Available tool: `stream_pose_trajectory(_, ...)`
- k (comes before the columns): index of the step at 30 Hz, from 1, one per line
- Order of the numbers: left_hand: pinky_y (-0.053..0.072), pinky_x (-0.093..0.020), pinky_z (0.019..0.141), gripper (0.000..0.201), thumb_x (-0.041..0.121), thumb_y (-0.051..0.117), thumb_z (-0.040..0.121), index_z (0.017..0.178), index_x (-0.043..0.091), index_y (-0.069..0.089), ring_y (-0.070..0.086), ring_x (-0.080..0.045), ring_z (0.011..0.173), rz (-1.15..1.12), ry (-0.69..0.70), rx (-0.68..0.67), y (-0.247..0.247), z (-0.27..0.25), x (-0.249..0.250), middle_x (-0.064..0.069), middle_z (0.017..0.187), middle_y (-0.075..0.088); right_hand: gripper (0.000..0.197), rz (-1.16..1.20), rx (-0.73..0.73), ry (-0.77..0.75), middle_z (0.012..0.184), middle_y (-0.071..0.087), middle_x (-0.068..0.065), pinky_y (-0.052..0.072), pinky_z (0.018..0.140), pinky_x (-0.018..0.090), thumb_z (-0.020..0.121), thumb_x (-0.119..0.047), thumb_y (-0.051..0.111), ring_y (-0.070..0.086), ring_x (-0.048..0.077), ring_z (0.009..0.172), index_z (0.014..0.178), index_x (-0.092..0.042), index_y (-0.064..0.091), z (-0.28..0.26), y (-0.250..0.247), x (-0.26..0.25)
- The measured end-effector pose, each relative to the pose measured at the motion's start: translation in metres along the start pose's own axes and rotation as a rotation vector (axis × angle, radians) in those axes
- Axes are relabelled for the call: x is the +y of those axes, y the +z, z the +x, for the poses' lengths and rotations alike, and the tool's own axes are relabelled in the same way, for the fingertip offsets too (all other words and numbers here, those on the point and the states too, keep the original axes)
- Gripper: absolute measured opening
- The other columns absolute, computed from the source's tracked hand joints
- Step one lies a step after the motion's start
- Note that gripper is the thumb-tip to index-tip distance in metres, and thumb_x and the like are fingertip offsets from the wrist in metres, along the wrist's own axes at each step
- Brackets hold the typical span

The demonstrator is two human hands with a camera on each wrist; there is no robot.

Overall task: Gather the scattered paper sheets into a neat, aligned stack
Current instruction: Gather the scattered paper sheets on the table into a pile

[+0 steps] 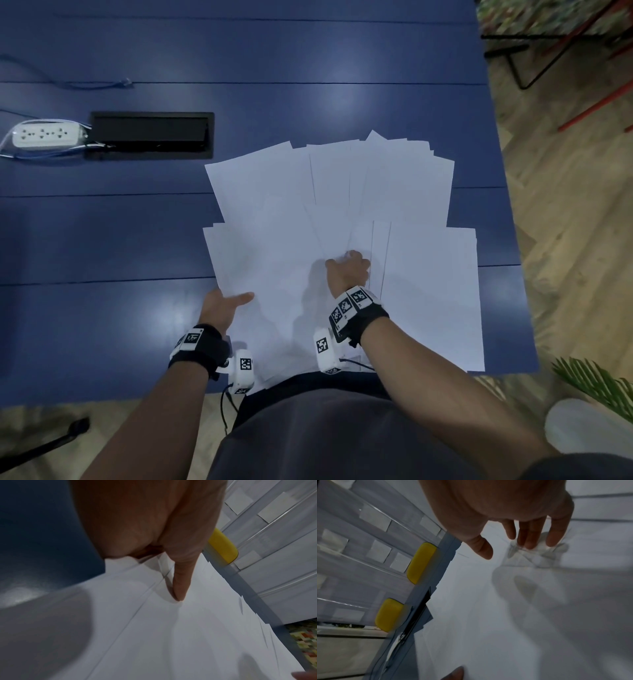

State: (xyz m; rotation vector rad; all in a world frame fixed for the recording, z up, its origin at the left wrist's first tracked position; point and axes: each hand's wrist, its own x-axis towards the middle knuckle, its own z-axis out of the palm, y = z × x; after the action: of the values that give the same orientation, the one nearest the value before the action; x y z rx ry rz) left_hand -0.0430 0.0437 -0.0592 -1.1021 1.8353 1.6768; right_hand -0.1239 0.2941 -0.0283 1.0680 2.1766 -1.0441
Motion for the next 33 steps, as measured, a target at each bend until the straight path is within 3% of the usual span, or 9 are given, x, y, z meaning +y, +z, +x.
stream_pose_trajectory(4,0.056,-0.04,0.093,0.033,0.007,0.086,0.084,0.116,0.01,0.077,0.075,-0.032,0.106,-0.005,0.012,-0.015,0.001,-0.003,0.002,-0.007,0.111,0.082,0.044,-0.033,0.019,-0.021,0.138,0.047,0.003,0.045,0.103,0.046,0.097,-0.018,0.056,0.051,0.027,0.127,0.14,-0.022,0.049,-0.001,0.006,-0.008)
stream_pose_trajectory(7,0.057,-0.046,0.101,0.035,0.009,0.088,0.083,0.116,0.012,0.078,0.075,-0.033,0.108,0.023,0.0,-0.024,-0.002,0.0,0.002,-0.006,0.11,0.083,0.035,0.055,0.067,-0.03,0.131,0.053,0.004,0.048,0.086,0.031,0.095,-0.01,0.058,0.06,0.024,0.114,0.128,-0.021,0.058,0.006,0.002,-0.01)
stream_pose_trajectory(10,0.055,-0.054,0.105,0.036,0.012,0.09,0.081,0.114,0.016,0.078,0.074,-0.034,0.11,0.051,-0.023,-0.031,-0.003,0.002,0.002,-0.004,0.11,0.083,0.036,0.069,-0.013,-0.254,0.131,0.053,0.007,0.048,0.086,0.023,0.097,-0.004,0.049,0.063,0.022,0.111,0.125,-0.019,0.065,0.005,0.007,-0.012)
stream_pose_trajectory(12,0.058,-0.051,0.096,0.037,0.015,0.09,0.081,0.115,0.017,0.077,0.072,-0.035,0.111,0.046,-0.038,-0.035,-0.002,0.002,0.003,-0.004,0.113,0.082,0.04,0.067,-0.074,-0.388,0.131,0.051,0.004,0.043,0.094,0.02,0.095,-0.001,0.048,0.059,0.019,0.118,0.125,-0.019,0.067,0.002,0.009,-0.015)
stream_pose_trajectory(14,0.058,-0.049,0.091,0.038,0.017,0.09,0.081,0.117,0.019,0.077,0.071,-0.034,0.111,0.031,-0.044,-0.036,-0.002,0.0,0.005,-0.004,0.115,0.081,0.043,0.072,-0.043,-0.396,0.136,0.048,0.003,0.043,0.096,0.023,0.093,-0.002,0.05,0.056,0.019,0.12,0.131,-0.017,0.062,0.001,0.008,-0.017)
stream_pose_trajectory(19,0.054,-0.055,0.108,0.033,0.019,0.083,0.091,0.122,0.012,0.074,0.072,-0.035,0.112,-0.006,-0.013,0.034,0.003,0.002,0.005,-0.007,0.116,0.079,0.044,-0.11,-0.087,-0.205,0.131,0.05,0.007,0.052,0.095,0.04,0.089,-0.014,0.057,0.056,0.03,0.119,0.133,-0.012,0.051,-0.001,0.013,-0.015)
stream_pose_trajectory(26,0.054,-0.044,0.101,0.029,0.013,0.083,0.092,0.118,0.019,0.073,0.072,-0.026,0.106,-0.084,0.01,0.067,0.011,-0.003,0.007,-0.002,0.113,0.078,0.06,-0.353,-0.306,-0.285,0.143,0.034,0.011,0.049,0.1,0.043,0.096,-0.03,0.047,0.051,0.037,0.125,0.153,-0.034,0.028,-0.014,0.002,-0.004)
stream_pose_trajectory(30,0.055,-0.049,0.104,0.042,0.006,0.083,0.089,0.129,0.007,0.071,0.072,-0.036,0.11,-0.006,0.015,0.045,0.006,0.002,0.003,-0.008,0.115,0.077,0.034,-0.19,0.01,-0.35,0.131,0.049,0.008,0.05,0.1,0.042,0.097,-0.024,0.055,0.055,0.029,0.119,0.131,-0.025,0.057,0.019,-0.048,0.024)
stream_pose_trajectory(33,0.053,-0.053,0.108,0.044,0.012,0.086,0.088,0.128,0.007,0.071,0.071,-0.038,0.114,0.028,0.015,0.063,0.005,0.003,0.0,-0.008,0.115,0.077,0.037,-0.259,0.419,-0.012,0.135,0.046,0.007,0.049,0.096,0.044,0.092,-0.019,0.063,0.049,0.03,0.123,0.129,-0.022,0.059,0.061,-0.116,0.06)
